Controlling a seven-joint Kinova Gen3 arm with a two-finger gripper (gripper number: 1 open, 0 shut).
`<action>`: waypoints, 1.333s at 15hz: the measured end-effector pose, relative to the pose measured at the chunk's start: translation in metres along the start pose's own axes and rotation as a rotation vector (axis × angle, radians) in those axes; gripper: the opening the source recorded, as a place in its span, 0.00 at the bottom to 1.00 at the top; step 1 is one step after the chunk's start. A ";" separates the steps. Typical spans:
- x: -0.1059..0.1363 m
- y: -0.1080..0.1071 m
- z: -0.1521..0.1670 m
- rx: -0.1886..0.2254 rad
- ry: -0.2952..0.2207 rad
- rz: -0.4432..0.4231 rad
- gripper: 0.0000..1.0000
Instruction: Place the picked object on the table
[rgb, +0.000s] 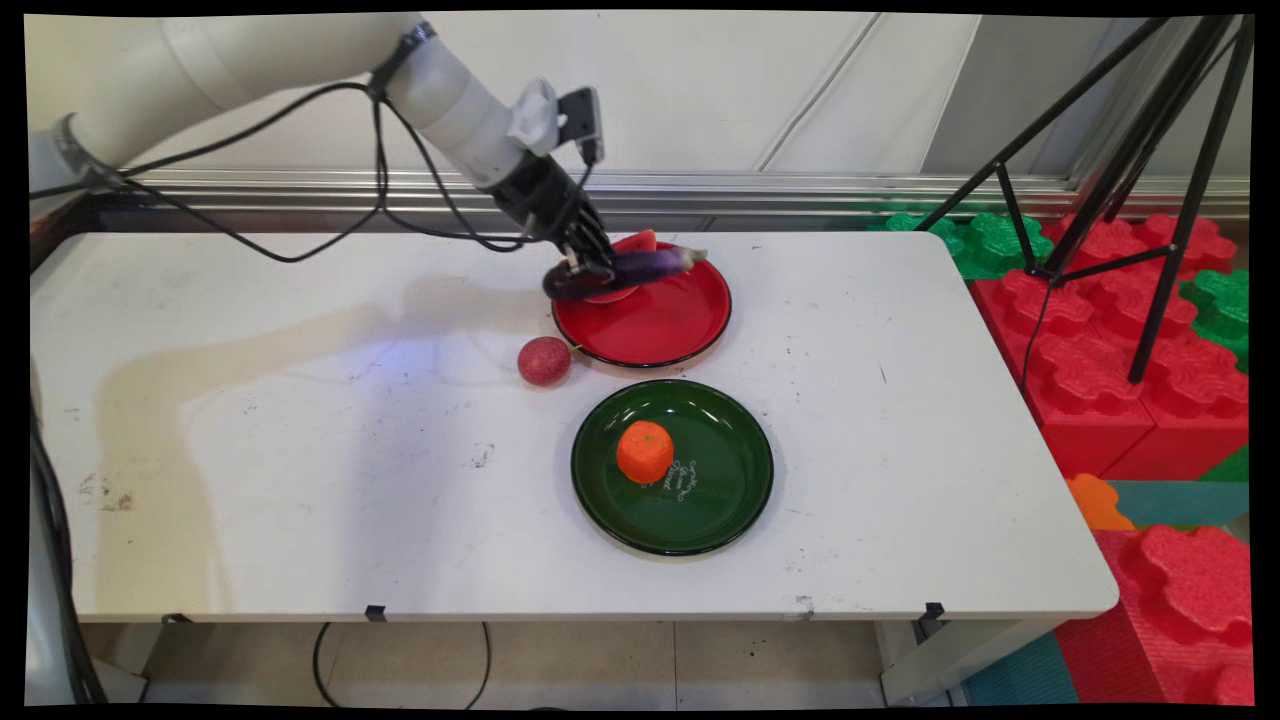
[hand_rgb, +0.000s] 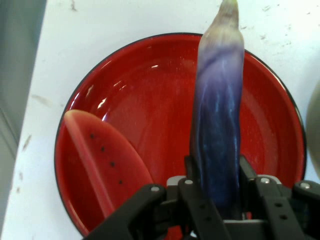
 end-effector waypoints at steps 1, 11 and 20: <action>-0.001 0.001 -0.006 0.004 0.003 -0.001 0.00; -0.041 0.024 -0.080 0.029 0.001 -0.040 0.00; -0.099 0.037 -0.122 0.033 -0.100 -0.051 0.00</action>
